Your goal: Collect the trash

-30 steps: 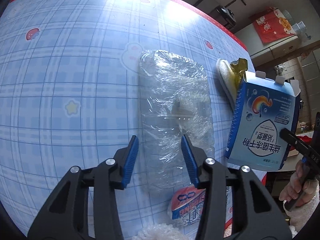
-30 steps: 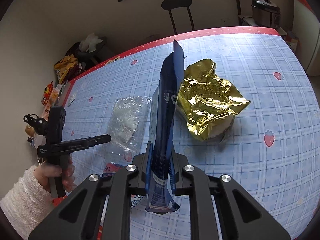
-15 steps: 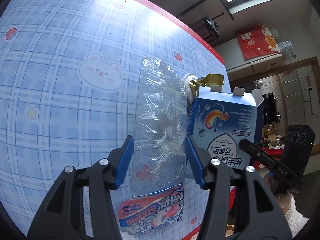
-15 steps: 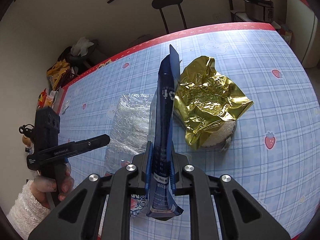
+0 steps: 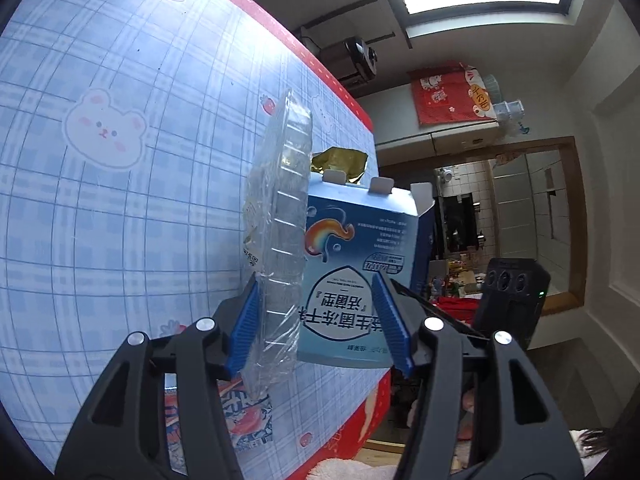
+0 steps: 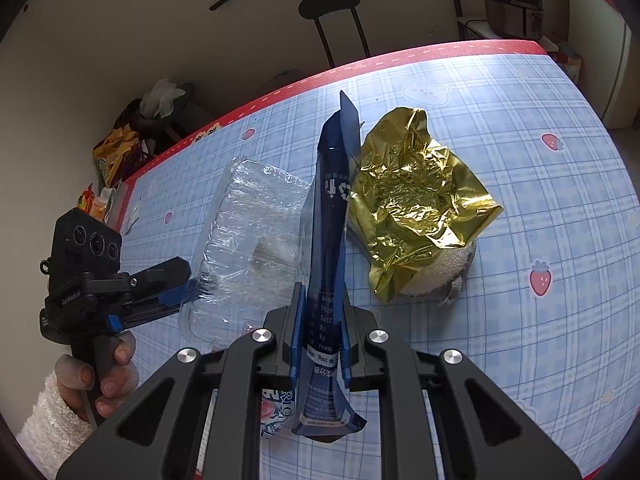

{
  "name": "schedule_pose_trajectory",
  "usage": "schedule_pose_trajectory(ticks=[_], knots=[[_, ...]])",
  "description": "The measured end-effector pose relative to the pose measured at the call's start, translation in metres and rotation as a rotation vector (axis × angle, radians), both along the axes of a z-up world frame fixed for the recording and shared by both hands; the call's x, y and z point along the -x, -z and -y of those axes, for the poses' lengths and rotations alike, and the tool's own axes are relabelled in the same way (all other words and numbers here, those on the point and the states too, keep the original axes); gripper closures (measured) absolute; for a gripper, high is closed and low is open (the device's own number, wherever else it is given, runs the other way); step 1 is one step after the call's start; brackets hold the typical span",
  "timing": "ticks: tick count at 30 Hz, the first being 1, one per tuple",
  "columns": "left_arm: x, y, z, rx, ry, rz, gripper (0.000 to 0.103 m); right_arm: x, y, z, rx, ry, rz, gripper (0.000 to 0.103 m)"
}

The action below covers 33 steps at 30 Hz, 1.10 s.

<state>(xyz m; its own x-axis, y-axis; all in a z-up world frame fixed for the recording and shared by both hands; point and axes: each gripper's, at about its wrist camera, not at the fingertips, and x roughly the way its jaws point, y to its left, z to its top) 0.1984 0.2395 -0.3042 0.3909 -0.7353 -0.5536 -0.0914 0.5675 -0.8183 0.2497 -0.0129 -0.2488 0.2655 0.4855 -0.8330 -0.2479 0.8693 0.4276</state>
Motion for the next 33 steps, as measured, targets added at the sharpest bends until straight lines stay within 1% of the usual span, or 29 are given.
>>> schedule_pose_trajectory(ticks=[1,3,4,8,10,12,13,15,20,27,31,33], knots=[[-0.003,0.002,0.006,-0.035,-0.001,0.001,0.052,0.001,0.0,0.001,-0.001,0.001,0.0,0.088],[-0.006,0.008,0.012,-0.074,-0.017,-0.031,0.08,0.001,0.0,0.003,-0.004,0.002,-0.004,0.088],[-0.007,0.01,0.016,-0.099,-0.029,-0.042,0.079,0.001,0.0,0.004,-0.006,0.004,-0.006,0.088],[-0.006,-0.001,0.024,-0.191,-0.033,-0.031,0.079,0.006,0.0,0.013,-0.03,0.018,-0.02,0.088],[-0.005,-0.01,0.029,-0.242,-0.024,-0.02,0.08,0.01,-0.002,0.016,-0.035,0.021,-0.015,0.088],[-0.002,-0.019,0.031,-0.272,-0.026,-0.005,0.084,0.015,-0.004,0.02,-0.046,0.02,-0.007,0.088],[0.0,-0.024,0.031,-0.299,-0.03,0.001,0.084,0.016,-0.004,0.022,-0.059,0.024,-0.008,0.089],[0.006,-0.033,0.033,-0.324,-0.04,0.019,0.084,0.02,-0.005,0.029,-0.088,0.036,-0.014,0.089],[0.022,-0.052,0.033,-0.395,-0.06,0.054,0.084,0.028,-0.008,0.045,-0.107,0.065,-0.003,0.089],[0.048,-0.087,0.044,-0.529,-0.112,0.113,0.084,0.044,-0.021,0.071,-0.114,0.086,0.051,0.089],[0.063,-0.107,0.055,-0.57,-0.152,0.14,0.084,0.052,-0.032,0.095,-0.128,0.098,0.093,0.089],[0.073,-0.118,0.063,-0.606,-0.18,0.15,0.084,0.056,-0.037,0.109,-0.137,0.103,0.113,0.089]])
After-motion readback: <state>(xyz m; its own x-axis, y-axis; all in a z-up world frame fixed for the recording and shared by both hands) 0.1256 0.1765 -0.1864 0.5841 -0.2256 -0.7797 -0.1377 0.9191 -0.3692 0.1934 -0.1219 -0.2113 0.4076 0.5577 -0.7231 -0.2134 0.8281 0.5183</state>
